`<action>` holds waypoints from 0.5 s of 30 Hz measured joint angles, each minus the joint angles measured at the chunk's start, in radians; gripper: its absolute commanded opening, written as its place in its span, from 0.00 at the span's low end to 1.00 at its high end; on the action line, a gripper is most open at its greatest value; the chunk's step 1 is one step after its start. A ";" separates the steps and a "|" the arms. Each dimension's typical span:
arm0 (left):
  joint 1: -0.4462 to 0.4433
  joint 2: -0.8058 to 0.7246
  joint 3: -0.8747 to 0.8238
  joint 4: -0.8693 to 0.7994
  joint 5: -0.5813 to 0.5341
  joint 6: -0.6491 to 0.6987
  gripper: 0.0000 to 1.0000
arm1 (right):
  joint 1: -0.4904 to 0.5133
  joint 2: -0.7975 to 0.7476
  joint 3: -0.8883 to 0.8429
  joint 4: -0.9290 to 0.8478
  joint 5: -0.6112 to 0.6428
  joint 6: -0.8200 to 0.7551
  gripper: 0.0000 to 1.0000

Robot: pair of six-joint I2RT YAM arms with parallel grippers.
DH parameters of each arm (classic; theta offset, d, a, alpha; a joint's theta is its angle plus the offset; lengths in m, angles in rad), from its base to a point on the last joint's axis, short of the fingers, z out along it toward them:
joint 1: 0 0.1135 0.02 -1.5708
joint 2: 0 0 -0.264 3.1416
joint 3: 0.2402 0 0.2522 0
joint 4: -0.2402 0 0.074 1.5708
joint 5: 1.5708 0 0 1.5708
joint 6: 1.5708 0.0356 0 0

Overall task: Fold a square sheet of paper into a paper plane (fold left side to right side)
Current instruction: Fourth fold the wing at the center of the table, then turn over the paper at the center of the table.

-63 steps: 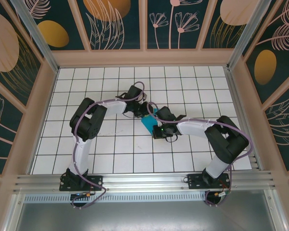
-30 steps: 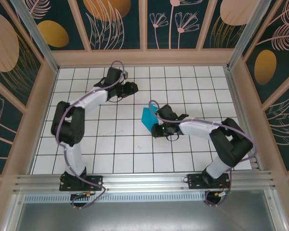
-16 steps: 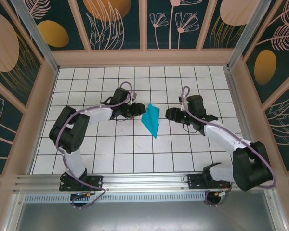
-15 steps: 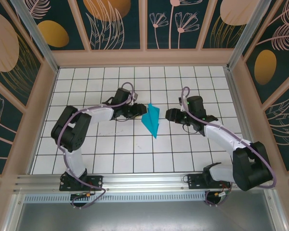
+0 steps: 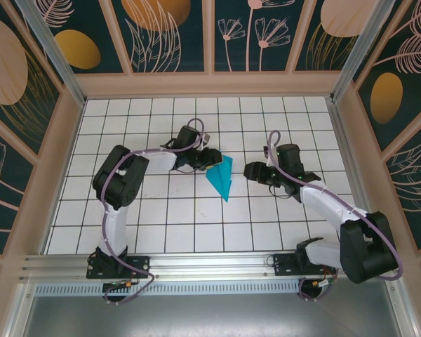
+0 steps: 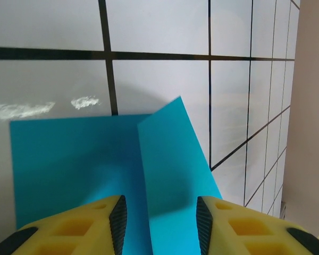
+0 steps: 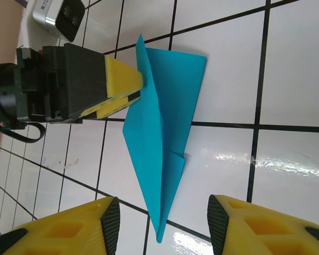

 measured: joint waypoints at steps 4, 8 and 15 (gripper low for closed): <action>-0.004 0.035 0.028 0.000 0.011 -0.005 0.34 | -0.008 -0.003 0.000 0.000 -0.012 0.000 0.51; -0.004 0.063 0.053 0.002 0.026 -0.009 0.24 | -0.021 -0.017 -0.007 0.006 -0.027 0.010 0.53; -0.004 0.060 0.055 0.022 0.040 -0.011 0.08 | -0.074 -0.054 -0.064 0.090 -0.115 0.070 0.64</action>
